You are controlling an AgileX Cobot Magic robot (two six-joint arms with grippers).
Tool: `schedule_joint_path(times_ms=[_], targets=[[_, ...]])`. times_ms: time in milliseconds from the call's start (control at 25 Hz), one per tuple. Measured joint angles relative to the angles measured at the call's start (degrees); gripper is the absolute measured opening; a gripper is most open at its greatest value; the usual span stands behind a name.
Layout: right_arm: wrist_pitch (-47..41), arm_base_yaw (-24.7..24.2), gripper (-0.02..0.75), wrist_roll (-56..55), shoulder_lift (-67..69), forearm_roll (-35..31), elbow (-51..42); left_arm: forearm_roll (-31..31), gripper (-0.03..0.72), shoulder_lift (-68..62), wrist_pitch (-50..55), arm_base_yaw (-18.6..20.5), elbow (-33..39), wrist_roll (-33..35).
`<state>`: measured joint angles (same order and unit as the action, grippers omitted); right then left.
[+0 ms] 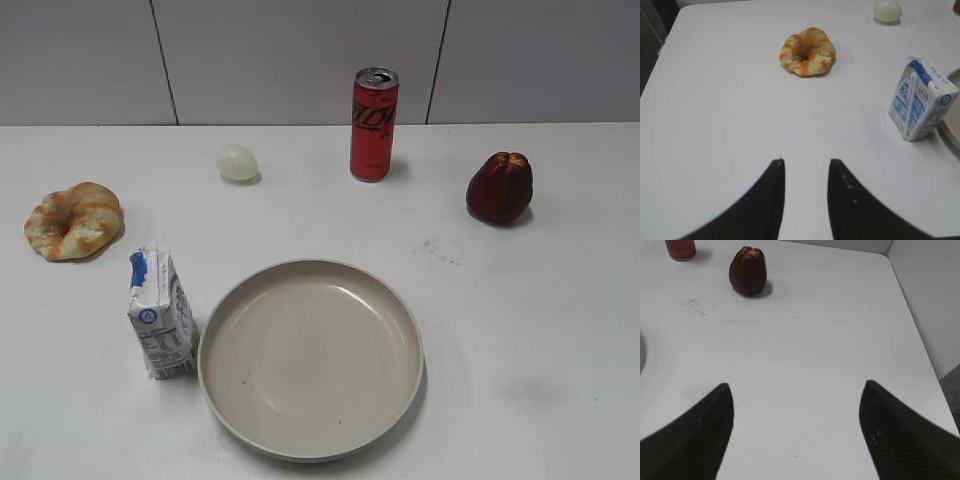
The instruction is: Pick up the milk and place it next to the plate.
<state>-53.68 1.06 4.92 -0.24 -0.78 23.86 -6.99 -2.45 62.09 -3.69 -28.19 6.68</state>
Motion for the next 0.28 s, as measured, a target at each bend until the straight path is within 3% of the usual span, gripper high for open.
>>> schedule_joint_path(times_ms=[280], targets=[[0.0, 0.0, 0.593, 0.0, 0.0, 0.0, 0.0, 0.0, 0.230, 0.0, 0.0, 0.0, 0.0, 0.0]])
